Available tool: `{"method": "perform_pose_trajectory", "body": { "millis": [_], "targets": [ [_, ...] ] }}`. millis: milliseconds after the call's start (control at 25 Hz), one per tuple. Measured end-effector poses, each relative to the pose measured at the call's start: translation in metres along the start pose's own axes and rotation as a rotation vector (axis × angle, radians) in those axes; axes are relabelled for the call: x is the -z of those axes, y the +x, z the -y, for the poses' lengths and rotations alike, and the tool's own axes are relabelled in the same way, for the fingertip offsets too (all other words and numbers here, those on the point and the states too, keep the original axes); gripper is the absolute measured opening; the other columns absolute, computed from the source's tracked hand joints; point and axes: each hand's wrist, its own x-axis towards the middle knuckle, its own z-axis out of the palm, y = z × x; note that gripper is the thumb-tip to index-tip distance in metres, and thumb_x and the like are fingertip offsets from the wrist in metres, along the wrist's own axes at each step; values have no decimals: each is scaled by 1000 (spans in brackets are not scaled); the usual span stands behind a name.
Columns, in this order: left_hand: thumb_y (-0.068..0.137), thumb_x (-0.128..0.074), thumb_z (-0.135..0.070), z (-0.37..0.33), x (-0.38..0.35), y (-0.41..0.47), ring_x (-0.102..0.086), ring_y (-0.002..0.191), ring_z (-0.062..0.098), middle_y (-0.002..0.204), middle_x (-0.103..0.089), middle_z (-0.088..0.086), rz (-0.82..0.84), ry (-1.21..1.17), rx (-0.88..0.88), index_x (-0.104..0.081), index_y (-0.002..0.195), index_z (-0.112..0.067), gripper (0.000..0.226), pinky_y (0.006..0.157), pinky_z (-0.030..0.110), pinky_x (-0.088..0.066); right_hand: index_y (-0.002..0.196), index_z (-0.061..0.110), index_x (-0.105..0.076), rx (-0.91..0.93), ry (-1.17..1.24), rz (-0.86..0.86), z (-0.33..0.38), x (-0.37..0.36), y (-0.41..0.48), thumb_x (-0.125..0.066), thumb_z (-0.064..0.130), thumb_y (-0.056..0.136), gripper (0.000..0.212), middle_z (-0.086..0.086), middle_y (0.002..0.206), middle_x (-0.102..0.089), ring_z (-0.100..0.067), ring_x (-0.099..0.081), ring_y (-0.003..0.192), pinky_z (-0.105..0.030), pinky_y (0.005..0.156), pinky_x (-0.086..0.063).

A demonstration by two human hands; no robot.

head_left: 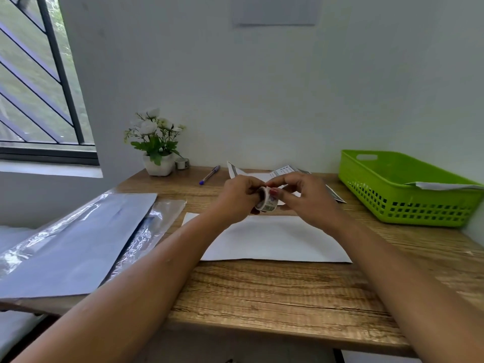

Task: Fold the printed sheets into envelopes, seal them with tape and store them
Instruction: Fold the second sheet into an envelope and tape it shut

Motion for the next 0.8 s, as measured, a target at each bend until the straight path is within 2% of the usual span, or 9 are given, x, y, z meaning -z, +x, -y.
{"method": "perform_pose_trajectory", "body": {
  "millis": [160, 240, 400, 560, 680, 800],
  "targets": [
    [94, -51, -5, -2, 0, -6, -70, 81, 24, 103, -68, 16, 27, 64, 7, -64, 116, -7, 25, 60, 20, -58, 88, 22, -73, 22, -70, -26, 2, 1, -1, -65, 14, 88, 12, 18, 78, -66, 6, -57, 67, -9, 62, -44],
    [94, -50, -4, -4, 0, -8, -70, 78, 23, 103, -68, 17, 31, 58, 27, -62, 118, -7, 27, 55, 17, -56, 85, 25, -71, 25, -91, -22, 4, 1, -2, -63, 14, 89, 14, 18, 77, -65, 3, -56, 67, -9, 62, -42],
    [95, -48, -5, -3, 1, -8, -70, 71, 20, 107, -67, 17, 34, 59, 65, -59, 122, -8, 30, 56, 19, -56, 87, 23, -66, 37, -170, -14, 6, -1, -5, -57, 16, 93, 13, 14, 84, -60, -3, -55, 75, -4, 59, -39],
    [94, -50, -5, -1, 1, -8, -68, 61, 16, 95, -67, 13, 35, 3, 106, -55, 118, -13, 25, 50, 20, -55, 95, 15, -64, 19, -196, 0, 5, -4, -4, -51, 15, 96, 13, 9, 86, -59, -15, -56, 82, -15, 63, -41],
    [92, -53, -5, -1, 2, -7, -67, 59, 18, 91, -66, 15, 37, -36, 159, -43, 108, -16, 21, 50, 25, -56, 98, 11, -63, 19, -184, -2, 4, -5, -4, -49, 13, 97, 14, 14, 79, -57, -3, -53, 74, -9, 59, -38],
    [93, -53, -7, 2, 2, -6, -67, 57, 18, 98, -66, 19, 46, -39, 186, -42, 104, -14, 18, 48, 26, -55, 99, 10, -63, 27, -164, -13, 6, -5, -5, -49, 13, 97, 14, 11, 81, -59, -2, -52, 73, -20, 64, -47]
  ]
}}
